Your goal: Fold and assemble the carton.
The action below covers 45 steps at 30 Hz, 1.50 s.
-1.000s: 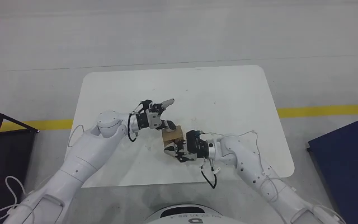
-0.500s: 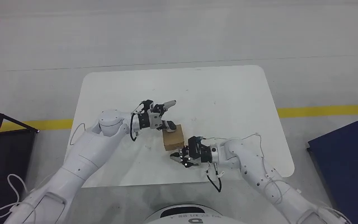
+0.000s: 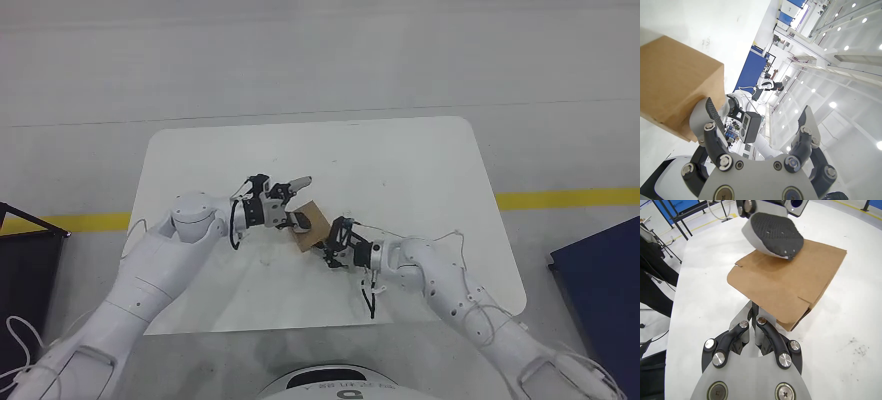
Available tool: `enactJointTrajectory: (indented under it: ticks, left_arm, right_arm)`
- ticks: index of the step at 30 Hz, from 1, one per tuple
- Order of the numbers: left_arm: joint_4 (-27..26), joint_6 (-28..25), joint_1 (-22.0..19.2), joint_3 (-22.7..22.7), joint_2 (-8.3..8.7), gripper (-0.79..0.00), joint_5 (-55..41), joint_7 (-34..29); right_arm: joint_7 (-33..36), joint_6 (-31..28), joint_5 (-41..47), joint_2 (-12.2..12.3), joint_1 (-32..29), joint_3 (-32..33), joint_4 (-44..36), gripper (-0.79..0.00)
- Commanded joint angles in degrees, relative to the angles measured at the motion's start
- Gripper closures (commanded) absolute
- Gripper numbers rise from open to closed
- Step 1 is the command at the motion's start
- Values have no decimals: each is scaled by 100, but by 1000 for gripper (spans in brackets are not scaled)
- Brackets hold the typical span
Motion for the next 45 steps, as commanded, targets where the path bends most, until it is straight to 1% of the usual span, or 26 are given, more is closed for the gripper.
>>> enactJointTrajectory:
  ticks: [1, 6, 9, 13, 18, 22, 29, 33, 37, 41, 45]
  left_arm:
    - [-20, 23, 32, -50, 10, -785, 30, 26]
    - [-75, 66, 102, -139, 19, -785, 56, 43]
    - [-98, 86, 131, -169, 15, -785, 60, 58]
    - [-94, 117, 143, -174, 2, -785, 91, 62]
    - [-94, 120, 147, -173, -20, -785, 108, 57]
    - [-92, 136, 147, -174, -35, -785, 133, 43]
    - [-120, 86, 192, -247, -48, -785, 116, 48]
    - [-197, -87, 266, -482, -30, -785, -56, 117]
    - [-315, -233, 425, -878, 39, -785, -137, 257]
    - [-411, -160, 610, -1185, 115, -785, -68, 271]
    - [-490, -137, 773, -1318, 145, -785, -42, 269]
  right_arm:
    - [-5, -30, 17, -6, 29, 6, 8, 0]
    - [-5, -310, -111, 75, -11, 185, 54, 0]
    - [194, -282, -308, 166, -100, 385, -5, 0]
    - [163, -376, -265, 295, -314, 755, -379, 0]
    - [132, -329, -239, 410, -609, 1119, -1012, 0]
    - [169, -344, -242, 449, -760, 1215, -1397, 0]
    - [301, -285, -258, 459, -793, 1224, -1521, 0]
    - [339, -200, -349, 460, -797, 1219, -1586, 0]
    - [335, -75, -472, 461, -829, 1207, -1719, 0]
    - [273, 12, -542, 457, -838, 1200, -1880, 0]
    - [-48, 272, -616, 464, -905, 1325, -2099, 0]
